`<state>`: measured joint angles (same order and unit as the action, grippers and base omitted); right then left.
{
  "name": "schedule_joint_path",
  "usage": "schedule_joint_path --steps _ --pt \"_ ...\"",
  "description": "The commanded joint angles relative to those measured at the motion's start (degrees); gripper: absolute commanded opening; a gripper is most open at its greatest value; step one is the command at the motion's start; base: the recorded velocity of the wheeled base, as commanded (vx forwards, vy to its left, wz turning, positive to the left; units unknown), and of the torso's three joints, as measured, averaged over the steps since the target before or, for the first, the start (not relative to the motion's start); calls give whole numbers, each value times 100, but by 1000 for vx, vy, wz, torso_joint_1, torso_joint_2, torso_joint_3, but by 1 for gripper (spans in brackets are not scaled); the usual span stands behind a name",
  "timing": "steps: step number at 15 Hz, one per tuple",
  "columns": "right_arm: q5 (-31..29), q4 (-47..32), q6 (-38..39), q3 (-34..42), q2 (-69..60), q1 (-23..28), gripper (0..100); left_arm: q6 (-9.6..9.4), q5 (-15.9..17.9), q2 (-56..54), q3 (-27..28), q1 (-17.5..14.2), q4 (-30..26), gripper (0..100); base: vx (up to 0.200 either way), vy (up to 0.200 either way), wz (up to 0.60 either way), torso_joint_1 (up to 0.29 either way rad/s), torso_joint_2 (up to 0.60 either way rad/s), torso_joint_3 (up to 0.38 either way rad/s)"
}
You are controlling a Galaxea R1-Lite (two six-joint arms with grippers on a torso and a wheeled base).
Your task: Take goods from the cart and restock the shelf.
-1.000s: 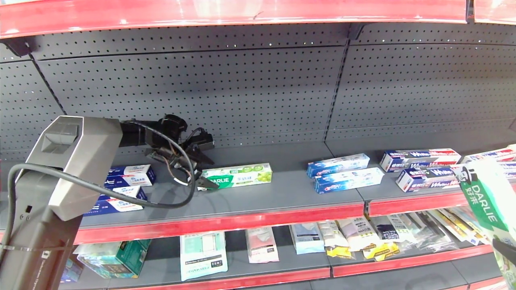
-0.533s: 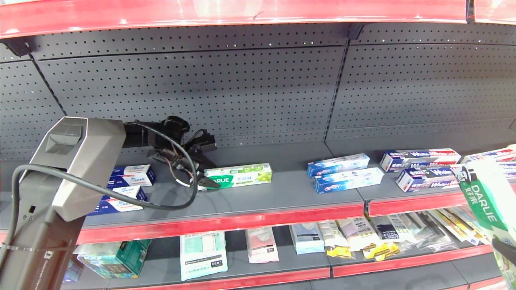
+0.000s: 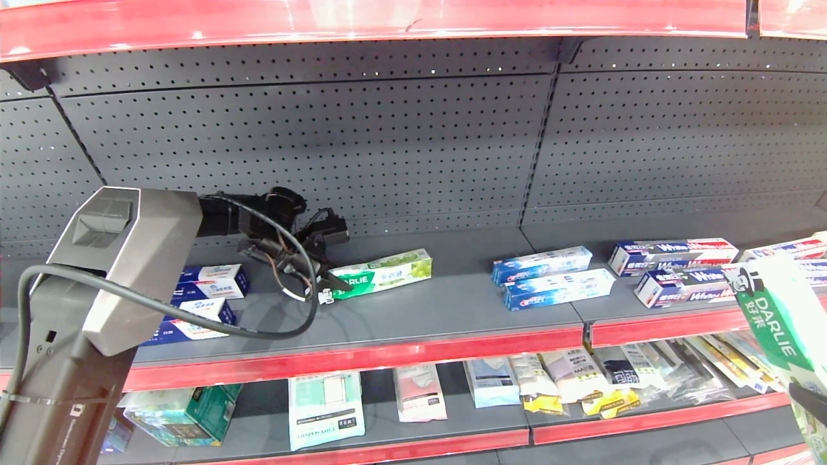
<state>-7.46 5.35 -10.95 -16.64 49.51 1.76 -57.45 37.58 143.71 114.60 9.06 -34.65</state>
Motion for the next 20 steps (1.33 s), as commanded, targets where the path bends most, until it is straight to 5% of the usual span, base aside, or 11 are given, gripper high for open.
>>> schedule_joint_path --steps 1,6,9,12,15,18,20 --pt "-1 1 -30 -6 -2 0 0 -99 3 -160 -1 -44 -209 0 0 0 0 0 0 0" --pt "-10 1 -39 3 -2 0 0 -266 329 -458 -1 -211 -324 0 0 0 0 0 0 0" --pt "-54 1 -39 -6 -2 0 0 -688 583 -573 -246 -255 -324 0 0 0 0 0 0 0" --pt "-71 1 -39 3 -2 0 0 -715 592 -1003 -1001 -255 -315 0 0 0 0 0 0 0" --pt "-71 1 -39 3 6 0 0 -723 592 -1118 -1212 -264 -183 0 0 0 0 0 0 0" --pt "-71 1 -39 3 -2 0 0 -723 619 -1390 -2118 -264 828 0 0 0 0 0 0 0" --pt "-71 1 -39 12 -2 0 0 -723 689 -1539 -2469 -264 977 0 0 0 0 0 0 0"
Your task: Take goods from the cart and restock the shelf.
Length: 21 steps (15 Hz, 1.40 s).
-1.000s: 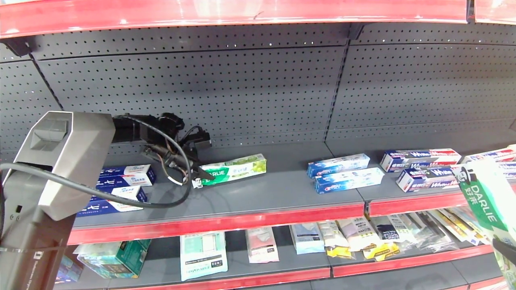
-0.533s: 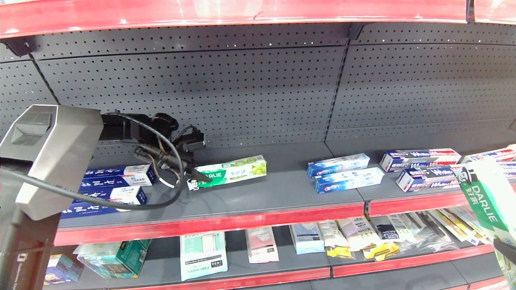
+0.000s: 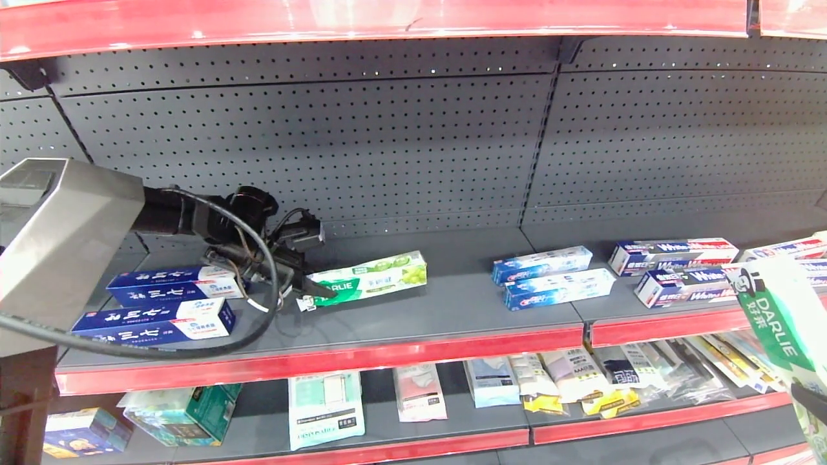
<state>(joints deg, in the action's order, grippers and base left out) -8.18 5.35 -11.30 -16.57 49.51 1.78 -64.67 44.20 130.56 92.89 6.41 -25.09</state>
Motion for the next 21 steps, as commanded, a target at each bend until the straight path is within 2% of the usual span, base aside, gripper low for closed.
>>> schedule_joint_path --steps 1,2,3,4,6,7,10,12,19,21 --pt "1 1 5 13 -2 -2 0 -10 45 -277 -430 0 22 0 0 0 0 0 0 0" --pt "1 1 5 22 -2 -2 0 -10 45 -330 -509 0 13 0 0 0 0 0 0 0" --pt "1 1 -4 48 -11 -2 0 -125 45 -409 -650 9 -66 0 0 0 0 0 0 0" --pt "1 1 5 48 -20 -2 0 -283 45 -435 -685 0 -198 0 0 0 0 0 0 0" --pt "1 1 5 48 -29 -2 0 -740 36 -435 -702 -96 -436 0 0 0 0 0 0 0" --pt "1 1 5 48 -29 -2 0 -793 27 -426 -702 -114 -453 0 0 0 0 0 0 0" --pt "1 1 5 57 -38 -2 0 -863 -70 -417 -702 -131 -444 0 0 0 0 0 0 0" --pt "1 1 5 57 -38 -2 0 -907 -281 -426 -834 -123 -444 0 0 0 0 0 0 0" --pt "1 1 5 57 -29 -2 0 -951 -377 -435 -1089 -114 -321 0 0 0 0 0 0 0" --pt "1 1 5 66 -20 -2 0 -951 -377 -435 -1300 -105 -75 0 0 0 0 0 0 0"
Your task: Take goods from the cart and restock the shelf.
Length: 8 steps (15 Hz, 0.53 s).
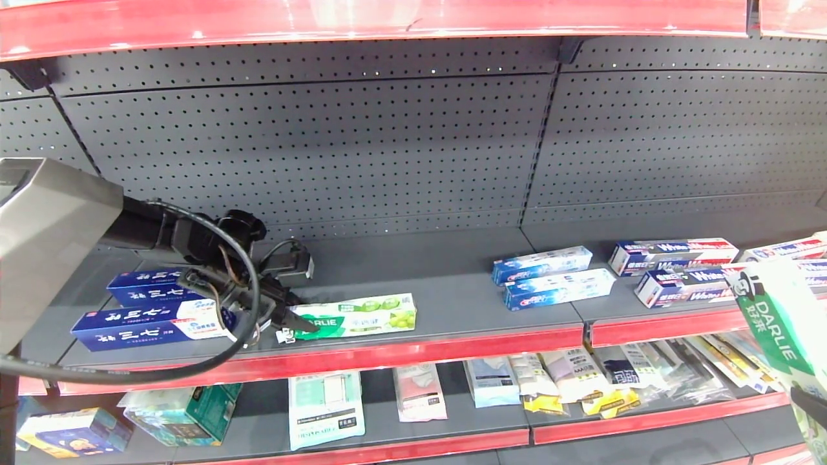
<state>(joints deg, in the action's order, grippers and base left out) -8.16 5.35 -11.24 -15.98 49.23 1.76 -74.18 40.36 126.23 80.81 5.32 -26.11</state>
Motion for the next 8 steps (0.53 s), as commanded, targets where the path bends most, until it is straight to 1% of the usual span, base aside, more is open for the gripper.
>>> schedule_joint_path --steps 1,8 --pt "-2 1 -1 -1 8 0 0 9 7 7 -101 -4 54 0 0 0 0 0 0 0" --pt "-2 1 -1 -1 8 0 0 -9 59 -2 -197 5 54 0 0 0 0 0 0 0"
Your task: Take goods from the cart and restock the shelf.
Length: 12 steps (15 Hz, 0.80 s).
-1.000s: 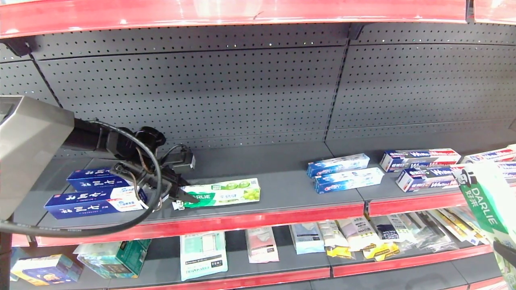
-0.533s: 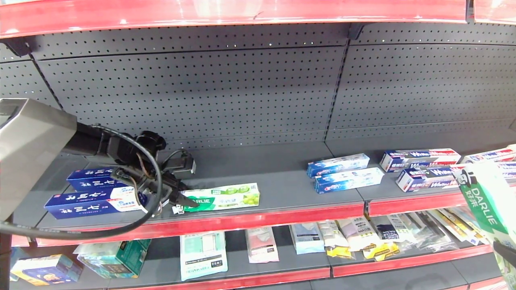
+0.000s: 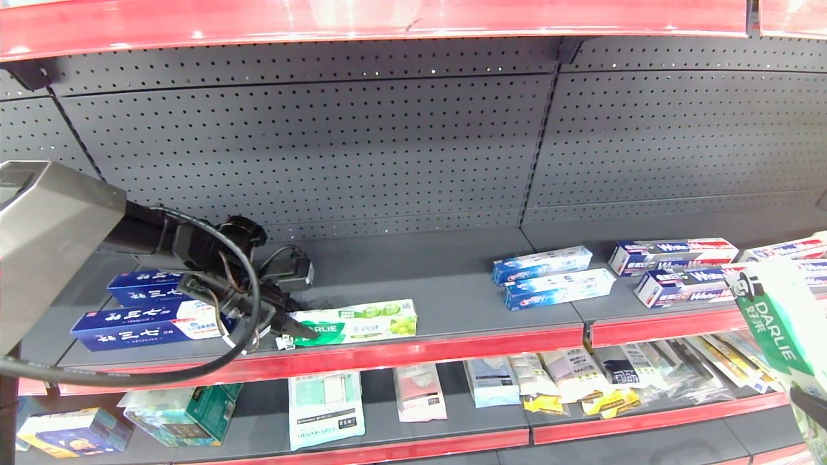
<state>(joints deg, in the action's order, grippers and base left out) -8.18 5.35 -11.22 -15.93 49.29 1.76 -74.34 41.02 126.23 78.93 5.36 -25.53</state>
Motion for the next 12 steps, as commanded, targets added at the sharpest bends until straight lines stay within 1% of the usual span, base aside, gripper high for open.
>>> schedule_joint_path --steps 1,2,6,10,12 --pt "1 1 -3 -6 2 0 0 -90 11 -2 -10 0 -5 0 0 0 0 0 0 0" --pt "1 1 -3 2 11 0 0 -195 11 7 -10 0 -5 0 0 0 0 0 0 0" --pt "-8 1 -3 2 11 9 0 -239 -42 7 -10 0 4 0 0 0 0 0 0 0" --pt "-8 1 -3 38 -7 0 0 -186 -226 -2 -62 -9 30 0 0 0 0 0 0 0" --pt "-8 1 -3 38 -7 9 0 -169 -235 -2 -80 0 30 0 0 0 0 0 0 0"
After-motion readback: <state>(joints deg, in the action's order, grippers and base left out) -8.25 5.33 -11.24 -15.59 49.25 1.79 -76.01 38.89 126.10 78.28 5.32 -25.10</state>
